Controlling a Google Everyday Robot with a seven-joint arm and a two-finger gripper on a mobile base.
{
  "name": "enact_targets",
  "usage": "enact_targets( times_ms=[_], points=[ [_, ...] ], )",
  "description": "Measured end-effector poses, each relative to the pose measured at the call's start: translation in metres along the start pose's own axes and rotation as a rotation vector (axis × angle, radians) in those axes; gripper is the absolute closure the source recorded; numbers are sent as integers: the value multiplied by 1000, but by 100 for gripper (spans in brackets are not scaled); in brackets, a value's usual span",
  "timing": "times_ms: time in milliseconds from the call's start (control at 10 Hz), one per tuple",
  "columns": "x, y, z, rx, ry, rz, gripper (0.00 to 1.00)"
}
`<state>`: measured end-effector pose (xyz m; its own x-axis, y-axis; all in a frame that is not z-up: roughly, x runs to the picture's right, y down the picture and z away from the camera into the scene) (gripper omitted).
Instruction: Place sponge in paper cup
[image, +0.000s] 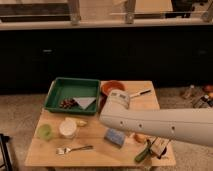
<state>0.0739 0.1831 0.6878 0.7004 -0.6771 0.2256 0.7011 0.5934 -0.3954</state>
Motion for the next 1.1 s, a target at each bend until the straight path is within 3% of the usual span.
enact_targets(
  times_ms=[100,300,400,700,900,1100],
  points=[
    [1,1,-1,6,0,-12,37],
    [-1,-1,0,-3,-7,-4,25],
    [-6,-2,8,-44,-25,88,20],
    [-13,1,27,-105,-111,283,20],
    [-22,5,39,-115,-191,409,20],
    [-34,6,46,-93,-247,497,20]
  ],
)
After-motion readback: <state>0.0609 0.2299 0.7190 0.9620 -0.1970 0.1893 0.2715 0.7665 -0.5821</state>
